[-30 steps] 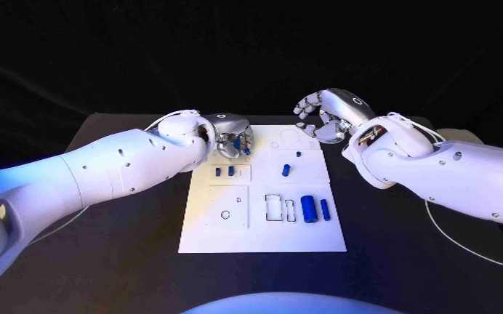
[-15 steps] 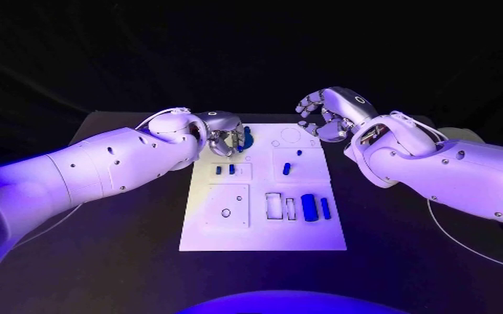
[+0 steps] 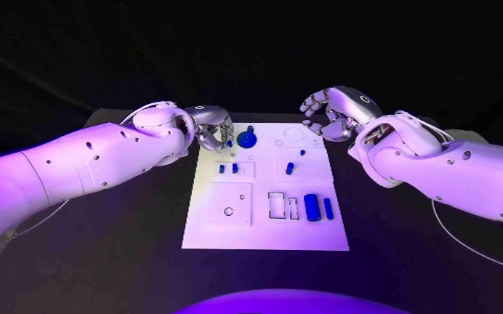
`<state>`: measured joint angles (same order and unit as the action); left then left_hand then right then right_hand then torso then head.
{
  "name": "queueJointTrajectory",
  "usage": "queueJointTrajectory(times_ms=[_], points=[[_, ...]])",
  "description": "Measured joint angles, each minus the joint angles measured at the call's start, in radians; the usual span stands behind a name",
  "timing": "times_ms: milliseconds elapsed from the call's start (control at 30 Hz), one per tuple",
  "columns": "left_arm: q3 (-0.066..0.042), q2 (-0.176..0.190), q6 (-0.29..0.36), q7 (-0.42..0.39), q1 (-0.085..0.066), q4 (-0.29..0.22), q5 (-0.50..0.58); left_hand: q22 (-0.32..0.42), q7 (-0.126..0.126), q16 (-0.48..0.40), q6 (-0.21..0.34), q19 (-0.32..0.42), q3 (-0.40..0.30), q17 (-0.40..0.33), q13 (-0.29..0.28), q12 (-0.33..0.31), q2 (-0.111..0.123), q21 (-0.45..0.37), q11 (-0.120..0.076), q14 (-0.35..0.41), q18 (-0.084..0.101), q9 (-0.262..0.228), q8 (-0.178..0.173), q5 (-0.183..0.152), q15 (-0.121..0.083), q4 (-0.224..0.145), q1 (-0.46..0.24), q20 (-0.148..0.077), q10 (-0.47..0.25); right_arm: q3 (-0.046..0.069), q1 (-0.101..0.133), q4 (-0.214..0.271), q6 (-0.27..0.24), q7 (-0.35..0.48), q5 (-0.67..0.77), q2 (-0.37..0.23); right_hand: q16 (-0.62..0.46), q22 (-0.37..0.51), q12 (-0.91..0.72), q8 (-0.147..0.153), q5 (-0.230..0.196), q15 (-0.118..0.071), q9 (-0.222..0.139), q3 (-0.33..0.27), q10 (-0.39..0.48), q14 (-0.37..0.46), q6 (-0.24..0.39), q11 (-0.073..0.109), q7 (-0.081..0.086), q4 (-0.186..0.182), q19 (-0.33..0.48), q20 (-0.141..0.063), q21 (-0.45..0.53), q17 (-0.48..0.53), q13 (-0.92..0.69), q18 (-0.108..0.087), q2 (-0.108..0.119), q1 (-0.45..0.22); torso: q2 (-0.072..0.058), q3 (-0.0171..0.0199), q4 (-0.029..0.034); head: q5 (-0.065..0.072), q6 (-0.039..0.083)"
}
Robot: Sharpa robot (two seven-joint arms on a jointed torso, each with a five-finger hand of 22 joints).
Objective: Assemble the parts on the task board
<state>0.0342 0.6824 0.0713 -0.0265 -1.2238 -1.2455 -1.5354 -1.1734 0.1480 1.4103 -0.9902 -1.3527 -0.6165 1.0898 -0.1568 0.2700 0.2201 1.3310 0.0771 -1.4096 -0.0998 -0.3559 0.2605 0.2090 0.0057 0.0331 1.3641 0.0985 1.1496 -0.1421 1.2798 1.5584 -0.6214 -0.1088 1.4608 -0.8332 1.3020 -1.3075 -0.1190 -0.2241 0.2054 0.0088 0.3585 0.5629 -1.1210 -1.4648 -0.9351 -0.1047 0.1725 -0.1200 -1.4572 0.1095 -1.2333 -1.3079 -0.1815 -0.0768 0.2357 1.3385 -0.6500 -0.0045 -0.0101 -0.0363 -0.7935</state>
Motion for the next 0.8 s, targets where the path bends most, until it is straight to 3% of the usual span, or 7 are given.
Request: queueJointTrajectory(times_ms=[800], points=[[0.003, -0.022, -0.033, 0.015, 0.004, 0.025, 0.009, -0.002, -0.004, 0.0, -0.004, 0.0, 0.01, -0.002, -0.001, -0.009, 0.0, 0.0, 0.0, -0.004, 0.0, -0.001, 0.0, -0.004, -0.004, 0.01, -0.021, 0.0, 0.007, 0.0, -0.001, 0.0, 0.0, 0.0, -0.001, 0.001, 0.0, 0.0, 0.0, 0.0, 0.0, 0.0, 0.0, 0.0, 0.0, 0.0, 0.0, 0.0, 0.0, 0.0, 0.0, 0.0, 0.0, 0.0, 0.001, 0.0, 0.0, 0.0, -0.001, 0.0021, -0.0037, -0.007, -0.002]])
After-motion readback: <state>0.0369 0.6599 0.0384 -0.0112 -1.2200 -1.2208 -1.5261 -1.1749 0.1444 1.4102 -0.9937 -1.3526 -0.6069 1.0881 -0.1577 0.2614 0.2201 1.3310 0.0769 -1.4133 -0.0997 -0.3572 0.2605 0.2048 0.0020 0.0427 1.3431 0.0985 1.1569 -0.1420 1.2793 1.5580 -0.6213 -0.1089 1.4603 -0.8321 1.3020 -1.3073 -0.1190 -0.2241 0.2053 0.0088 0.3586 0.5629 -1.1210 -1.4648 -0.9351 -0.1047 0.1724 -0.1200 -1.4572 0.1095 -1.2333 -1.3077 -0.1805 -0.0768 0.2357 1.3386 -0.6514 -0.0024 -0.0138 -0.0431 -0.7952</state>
